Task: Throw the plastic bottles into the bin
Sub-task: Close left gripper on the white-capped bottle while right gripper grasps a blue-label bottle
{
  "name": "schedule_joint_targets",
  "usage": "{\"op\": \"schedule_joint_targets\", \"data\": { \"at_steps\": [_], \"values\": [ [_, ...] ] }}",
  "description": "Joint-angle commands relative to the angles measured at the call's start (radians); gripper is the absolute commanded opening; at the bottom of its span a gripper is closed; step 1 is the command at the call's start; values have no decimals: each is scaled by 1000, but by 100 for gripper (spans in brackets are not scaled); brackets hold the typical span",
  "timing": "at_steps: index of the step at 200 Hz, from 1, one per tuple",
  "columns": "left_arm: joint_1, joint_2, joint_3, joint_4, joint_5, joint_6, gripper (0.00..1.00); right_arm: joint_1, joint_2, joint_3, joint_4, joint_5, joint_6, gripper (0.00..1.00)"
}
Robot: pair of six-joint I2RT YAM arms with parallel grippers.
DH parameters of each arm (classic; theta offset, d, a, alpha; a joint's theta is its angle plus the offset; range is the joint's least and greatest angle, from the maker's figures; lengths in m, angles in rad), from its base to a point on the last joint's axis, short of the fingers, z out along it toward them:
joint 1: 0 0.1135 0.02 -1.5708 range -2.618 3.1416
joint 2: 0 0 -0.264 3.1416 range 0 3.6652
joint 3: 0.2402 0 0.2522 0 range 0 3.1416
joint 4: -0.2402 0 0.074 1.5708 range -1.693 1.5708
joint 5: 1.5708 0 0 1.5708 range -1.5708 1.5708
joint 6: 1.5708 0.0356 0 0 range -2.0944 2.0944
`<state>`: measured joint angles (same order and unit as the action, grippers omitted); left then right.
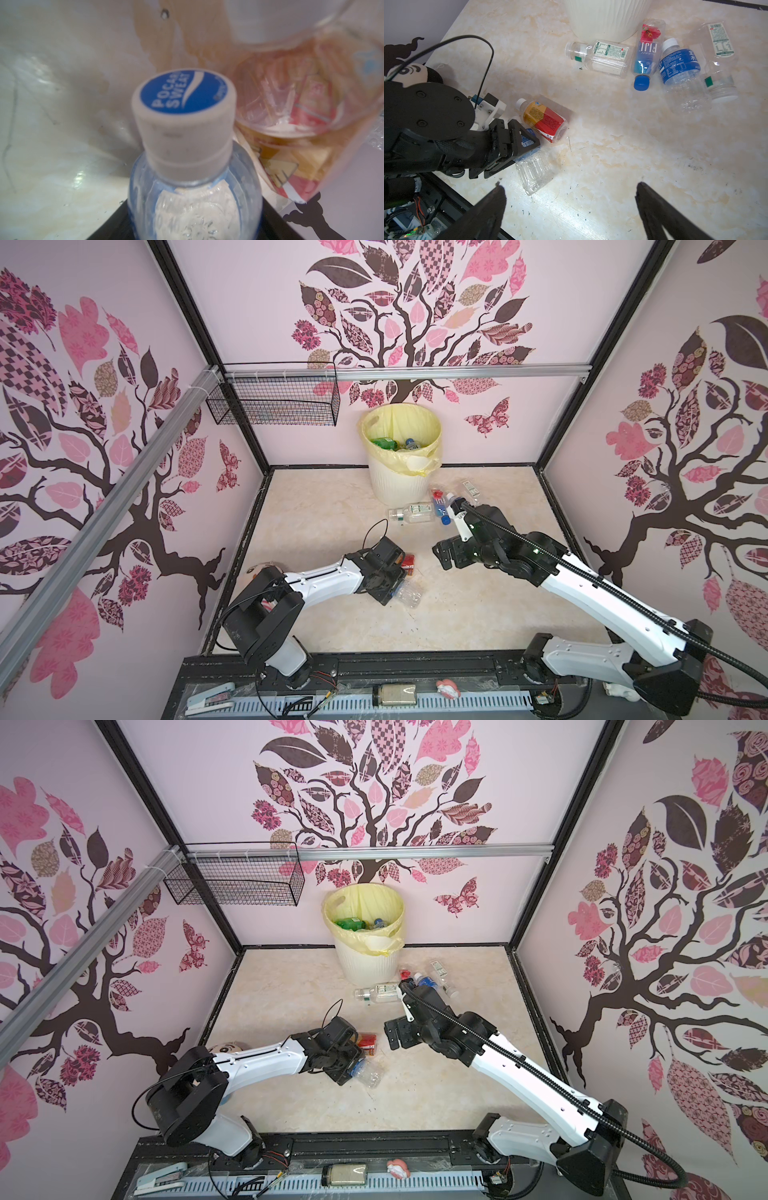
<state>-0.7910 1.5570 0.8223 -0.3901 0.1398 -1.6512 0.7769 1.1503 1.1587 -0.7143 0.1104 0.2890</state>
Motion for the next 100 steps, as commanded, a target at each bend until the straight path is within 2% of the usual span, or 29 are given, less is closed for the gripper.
{"op": "schedule_joint_targets", "data": {
  "at_steps": [1,45,100],
  "values": [
    [-4,-2,-33,4,-29,-8,66,-1,-36,4,-5,3,-20,99],
    [-3,-36,-58,-20,-41,3,59,-1,-34,4,2,4,-37,100],
    [-4,-121,-59,-98,-71,66,57,-2,-18,18,7,-21,-41,100]
  ]
}}
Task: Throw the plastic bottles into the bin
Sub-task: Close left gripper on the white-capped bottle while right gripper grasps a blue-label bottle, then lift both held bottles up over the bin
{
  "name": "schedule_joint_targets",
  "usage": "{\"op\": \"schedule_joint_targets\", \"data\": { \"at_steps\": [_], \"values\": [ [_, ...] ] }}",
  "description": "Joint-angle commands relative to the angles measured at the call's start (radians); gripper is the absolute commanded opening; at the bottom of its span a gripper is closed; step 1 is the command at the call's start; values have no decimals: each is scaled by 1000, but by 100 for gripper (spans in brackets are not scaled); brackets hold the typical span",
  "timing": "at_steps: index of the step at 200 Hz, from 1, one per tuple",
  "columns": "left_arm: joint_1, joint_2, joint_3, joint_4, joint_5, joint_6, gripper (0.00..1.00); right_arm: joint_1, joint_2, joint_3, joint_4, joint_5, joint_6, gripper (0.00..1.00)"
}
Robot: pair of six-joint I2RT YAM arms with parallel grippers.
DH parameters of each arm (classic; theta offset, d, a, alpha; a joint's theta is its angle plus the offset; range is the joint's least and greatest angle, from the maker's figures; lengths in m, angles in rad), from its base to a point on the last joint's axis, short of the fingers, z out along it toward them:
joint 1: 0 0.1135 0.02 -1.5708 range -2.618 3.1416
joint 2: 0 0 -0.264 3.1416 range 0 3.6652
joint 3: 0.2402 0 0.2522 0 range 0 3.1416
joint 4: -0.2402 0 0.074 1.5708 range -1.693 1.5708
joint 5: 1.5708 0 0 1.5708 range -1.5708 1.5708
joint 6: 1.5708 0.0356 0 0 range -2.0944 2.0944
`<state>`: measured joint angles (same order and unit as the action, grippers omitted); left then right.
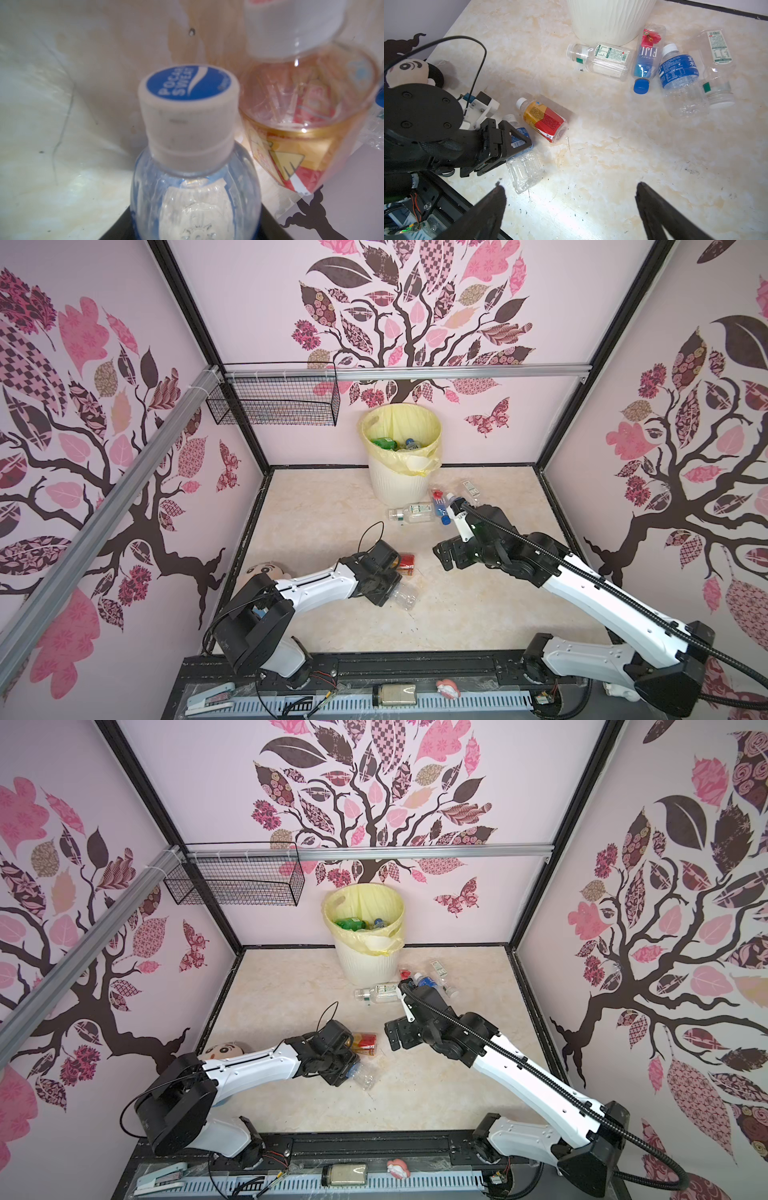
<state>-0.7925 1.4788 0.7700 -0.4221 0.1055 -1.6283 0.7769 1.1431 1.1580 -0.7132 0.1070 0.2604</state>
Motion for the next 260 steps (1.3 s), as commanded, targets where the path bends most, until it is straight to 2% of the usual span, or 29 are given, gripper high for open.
{"op": "schedule_joint_targets", "data": {
  "at_steps": [1,43,88,152,180,224,260],
  "values": [
    [-2,-45,-5,-67,-37,43,57,-2,-10,19,5,-18,-12,100],
    [3,-109,65,-124,-96,139,56,-3,7,41,11,-42,-9,100],
    [22,-74,294,-259,-116,327,56,-15,19,59,15,-78,4,100],
    [125,-13,578,-325,-45,529,54,-54,20,76,44,-207,27,100],
    [160,20,670,-307,8,559,54,-59,50,126,48,-248,32,99],
    [165,100,820,-283,94,579,53,-91,114,191,94,-304,64,100],
    [176,128,906,-281,130,575,52,-131,175,240,112,-303,79,99]
  ]
}}
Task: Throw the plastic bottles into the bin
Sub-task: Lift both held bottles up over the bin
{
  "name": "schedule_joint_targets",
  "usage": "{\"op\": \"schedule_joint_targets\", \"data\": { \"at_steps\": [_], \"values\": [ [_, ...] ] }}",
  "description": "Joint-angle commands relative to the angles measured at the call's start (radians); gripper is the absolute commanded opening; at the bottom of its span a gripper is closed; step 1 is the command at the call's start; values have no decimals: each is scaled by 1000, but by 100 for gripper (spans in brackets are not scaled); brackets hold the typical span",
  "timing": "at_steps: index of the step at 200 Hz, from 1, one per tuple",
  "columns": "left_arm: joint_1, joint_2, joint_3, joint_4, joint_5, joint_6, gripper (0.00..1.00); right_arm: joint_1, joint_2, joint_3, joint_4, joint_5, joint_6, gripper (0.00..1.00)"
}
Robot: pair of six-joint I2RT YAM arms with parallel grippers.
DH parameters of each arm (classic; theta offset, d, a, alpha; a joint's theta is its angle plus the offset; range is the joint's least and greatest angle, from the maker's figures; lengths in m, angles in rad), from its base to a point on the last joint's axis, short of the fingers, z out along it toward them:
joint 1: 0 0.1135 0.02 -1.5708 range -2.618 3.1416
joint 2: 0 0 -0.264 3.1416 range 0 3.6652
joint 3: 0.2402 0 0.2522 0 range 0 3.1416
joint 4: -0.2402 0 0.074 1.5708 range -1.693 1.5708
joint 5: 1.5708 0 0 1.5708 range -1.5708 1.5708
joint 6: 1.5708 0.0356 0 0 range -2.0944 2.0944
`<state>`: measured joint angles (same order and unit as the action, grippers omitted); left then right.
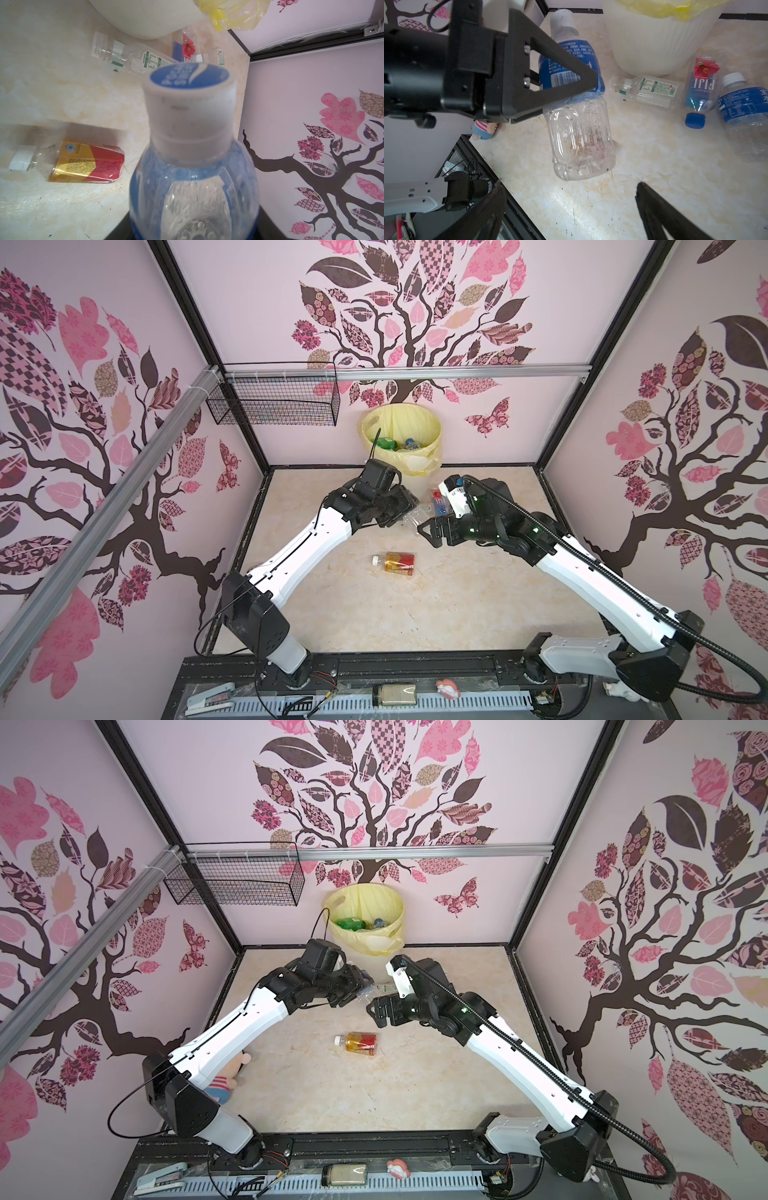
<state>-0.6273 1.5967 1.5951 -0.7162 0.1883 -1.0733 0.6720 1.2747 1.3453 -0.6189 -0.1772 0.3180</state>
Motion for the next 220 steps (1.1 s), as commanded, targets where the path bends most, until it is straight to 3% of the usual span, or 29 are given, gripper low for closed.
{"op": "schedule_joint_targets", "data": {
  "at_steps": [1,42,79,142,175,200,220],
  "values": [
    [11,10,84,13,49,20,52,-27,45,55,19,-20,22,99],
    [39,27,133,31,125,-1,51,-38,104,96,52,-28,22,98],
    [69,25,152,29,163,-24,51,-42,155,130,103,-59,44,90],
    [115,12,154,13,174,-34,54,-42,218,211,124,-77,43,67],
    [144,8,158,-1,154,-45,69,-43,223,207,140,-78,50,55],
    [173,15,194,-21,147,-49,85,-43,225,215,143,-55,49,54],
    [199,21,259,-58,129,-41,93,-48,231,245,142,-33,37,54]
  ]
}}
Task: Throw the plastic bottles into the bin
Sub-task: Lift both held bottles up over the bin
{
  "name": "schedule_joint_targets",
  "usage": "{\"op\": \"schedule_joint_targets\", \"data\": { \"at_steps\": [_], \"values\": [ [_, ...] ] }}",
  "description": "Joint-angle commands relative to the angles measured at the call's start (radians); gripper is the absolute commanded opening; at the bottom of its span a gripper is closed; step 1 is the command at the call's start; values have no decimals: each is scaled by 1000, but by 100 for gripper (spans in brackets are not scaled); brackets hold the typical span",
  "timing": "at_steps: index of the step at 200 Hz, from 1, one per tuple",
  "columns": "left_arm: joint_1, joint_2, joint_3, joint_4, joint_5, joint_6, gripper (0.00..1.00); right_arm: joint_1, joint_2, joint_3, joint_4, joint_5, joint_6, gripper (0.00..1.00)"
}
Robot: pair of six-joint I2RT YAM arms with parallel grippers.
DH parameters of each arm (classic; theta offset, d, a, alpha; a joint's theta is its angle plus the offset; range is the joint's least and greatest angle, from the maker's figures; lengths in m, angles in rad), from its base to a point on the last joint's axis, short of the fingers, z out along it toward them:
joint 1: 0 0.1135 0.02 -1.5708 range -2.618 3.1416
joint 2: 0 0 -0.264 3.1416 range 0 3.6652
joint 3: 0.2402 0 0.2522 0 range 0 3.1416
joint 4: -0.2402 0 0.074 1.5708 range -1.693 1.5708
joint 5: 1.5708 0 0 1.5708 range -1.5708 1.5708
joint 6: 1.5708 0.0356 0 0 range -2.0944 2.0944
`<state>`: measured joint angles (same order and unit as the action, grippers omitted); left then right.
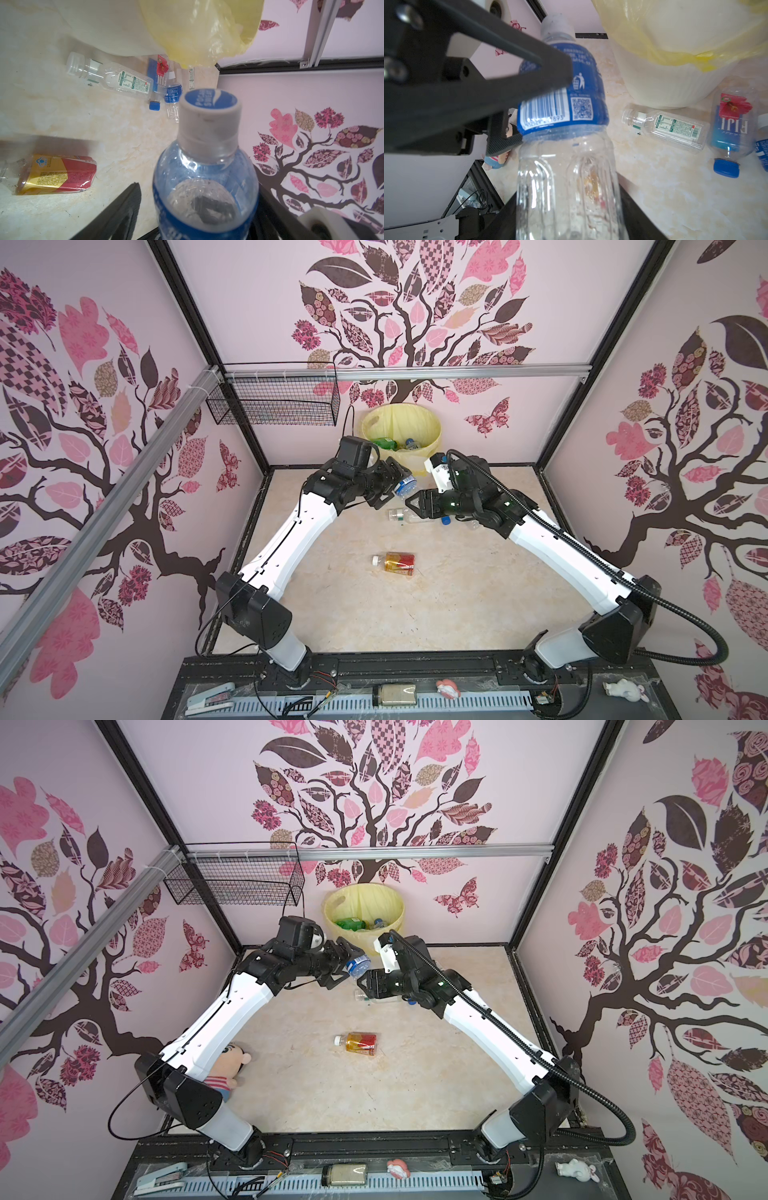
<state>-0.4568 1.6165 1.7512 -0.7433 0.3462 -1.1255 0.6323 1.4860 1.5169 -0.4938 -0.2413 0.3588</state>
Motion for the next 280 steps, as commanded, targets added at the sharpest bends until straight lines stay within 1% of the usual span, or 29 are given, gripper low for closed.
{"op": "schedule_joint_targets", "data": {
  "at_steps": [1,12,22,25,37,56,103,131,158,194,229,250,254,280],
  "values": [
    [30,2,107,-33,-29,12,93,-8,21,74,17,33,-4,54],
    [44,7,149,-53,-36,20,97,-16,32,100,14,44,-7,54],
    [55,16,181,-75,-41,27,97,-27,47,126,15,42,-7,54],
    [57,18,215,-83,-44,31,97,-31,52,133,16,41,-7,54],
    [64,29,269,-114,-58,49,97,-47,71,171,17,45,-7,54],
    [66,48,343,-157,-83,84,97,-57,109,242,22,78,-28,54],
    [67,69,433,-183,-117,132,97,-70,239,467,35,193,-110,55],
    [66,82,475,-189,-136,166,97,-72,305,560,121,268,-151,56],
    [66,94,526,-174,-156,214,97,-72,322,561,276,328,-193,58],
    [66,84,562,-140,-176,269,97,-73,348,565,449,389,-267,59],
    [66,62,565,-86,-143,301,97,-75,371,608,577,417,-334,60],
    [66,48,565,-60,-132,322,97,-74,393,651,607,430,-364,61],
    [66,45,565,-54,-131,328,97,-74,400,687,609,432,-369,61],
    [67,32,561,-19,-112,349,97,-75,456,791,597,444,-377,62]
  ]
}}
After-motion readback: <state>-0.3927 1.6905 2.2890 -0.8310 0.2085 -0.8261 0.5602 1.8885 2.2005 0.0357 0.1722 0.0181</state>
